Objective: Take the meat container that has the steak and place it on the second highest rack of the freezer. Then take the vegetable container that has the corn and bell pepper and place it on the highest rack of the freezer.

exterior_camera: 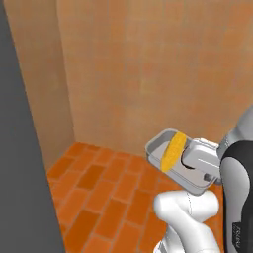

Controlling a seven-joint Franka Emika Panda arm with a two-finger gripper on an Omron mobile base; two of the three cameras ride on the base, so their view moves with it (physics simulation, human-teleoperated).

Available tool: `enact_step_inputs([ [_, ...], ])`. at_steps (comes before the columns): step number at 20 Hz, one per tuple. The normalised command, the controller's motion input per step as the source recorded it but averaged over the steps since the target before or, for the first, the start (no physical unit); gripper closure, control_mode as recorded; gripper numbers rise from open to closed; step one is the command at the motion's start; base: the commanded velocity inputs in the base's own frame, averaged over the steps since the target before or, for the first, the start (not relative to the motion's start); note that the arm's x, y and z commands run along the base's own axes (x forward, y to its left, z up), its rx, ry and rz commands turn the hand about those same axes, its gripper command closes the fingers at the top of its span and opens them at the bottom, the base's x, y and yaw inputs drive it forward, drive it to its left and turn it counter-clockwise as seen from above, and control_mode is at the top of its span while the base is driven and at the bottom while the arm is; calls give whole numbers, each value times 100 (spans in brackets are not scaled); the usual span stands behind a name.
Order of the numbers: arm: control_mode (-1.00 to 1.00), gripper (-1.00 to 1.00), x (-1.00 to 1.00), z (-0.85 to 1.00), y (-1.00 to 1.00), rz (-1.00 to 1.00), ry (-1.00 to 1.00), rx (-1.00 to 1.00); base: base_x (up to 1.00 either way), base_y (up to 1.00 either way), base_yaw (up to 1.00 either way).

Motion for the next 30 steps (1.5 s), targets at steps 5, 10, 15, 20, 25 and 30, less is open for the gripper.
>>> enact_step_inputs([
  [5,100,100,0,0,0,0,0,0,12,7,86],
  [10,100,100,0,0,0,0,0,0,5,6,86],
  [15,100,100,0,0,0,0,0,0,0,7,84],
  [20,100,100,0,0,0,0,0,0,19,8,60],
  [25,100,100,0,0,0,0,0,0,61,44,6],
  [30,100,100,0,0,0,0,0,0,20,87,0],
])
